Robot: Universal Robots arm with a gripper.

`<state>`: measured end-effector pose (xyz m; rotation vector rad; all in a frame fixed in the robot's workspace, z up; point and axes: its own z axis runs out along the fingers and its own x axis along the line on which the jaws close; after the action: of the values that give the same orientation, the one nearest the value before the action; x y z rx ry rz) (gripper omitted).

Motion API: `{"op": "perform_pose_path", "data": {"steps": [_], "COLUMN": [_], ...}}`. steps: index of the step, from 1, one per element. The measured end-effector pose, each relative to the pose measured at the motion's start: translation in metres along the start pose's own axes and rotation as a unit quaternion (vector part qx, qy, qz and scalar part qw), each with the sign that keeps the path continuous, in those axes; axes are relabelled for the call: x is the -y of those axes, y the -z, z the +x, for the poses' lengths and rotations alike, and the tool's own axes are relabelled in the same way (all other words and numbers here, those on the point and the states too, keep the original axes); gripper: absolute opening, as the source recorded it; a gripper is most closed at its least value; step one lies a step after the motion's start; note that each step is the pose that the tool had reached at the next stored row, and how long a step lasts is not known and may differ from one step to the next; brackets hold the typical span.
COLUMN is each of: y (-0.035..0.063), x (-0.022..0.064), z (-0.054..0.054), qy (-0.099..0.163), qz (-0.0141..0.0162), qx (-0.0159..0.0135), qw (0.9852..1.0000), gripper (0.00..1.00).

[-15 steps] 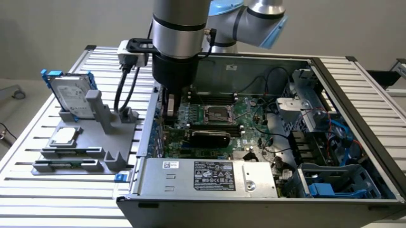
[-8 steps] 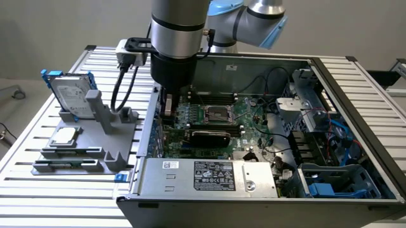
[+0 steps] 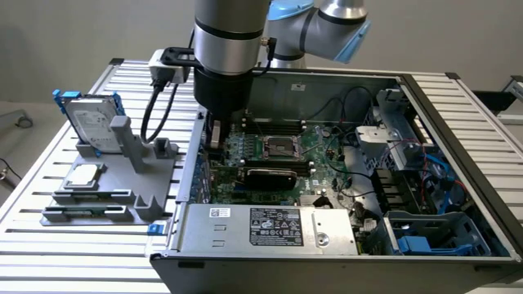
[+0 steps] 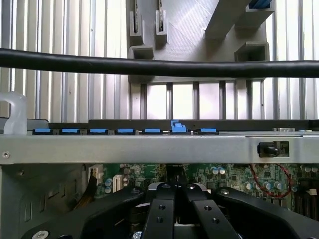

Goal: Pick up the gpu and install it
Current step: 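Press down on the gpu until it lock into place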

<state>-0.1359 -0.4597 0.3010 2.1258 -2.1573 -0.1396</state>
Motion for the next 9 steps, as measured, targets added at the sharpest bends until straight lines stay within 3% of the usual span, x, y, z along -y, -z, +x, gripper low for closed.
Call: {"op": "perform_pose_path", "data": {"steps": [9], "y": [0.0000], "x": [-0.0009], "z": [-0.0009], "qy": [-0.019], "qz": [-0.0030], "qx": [0.0026], "qw": [0.9998], "gripper": [0.11]}}
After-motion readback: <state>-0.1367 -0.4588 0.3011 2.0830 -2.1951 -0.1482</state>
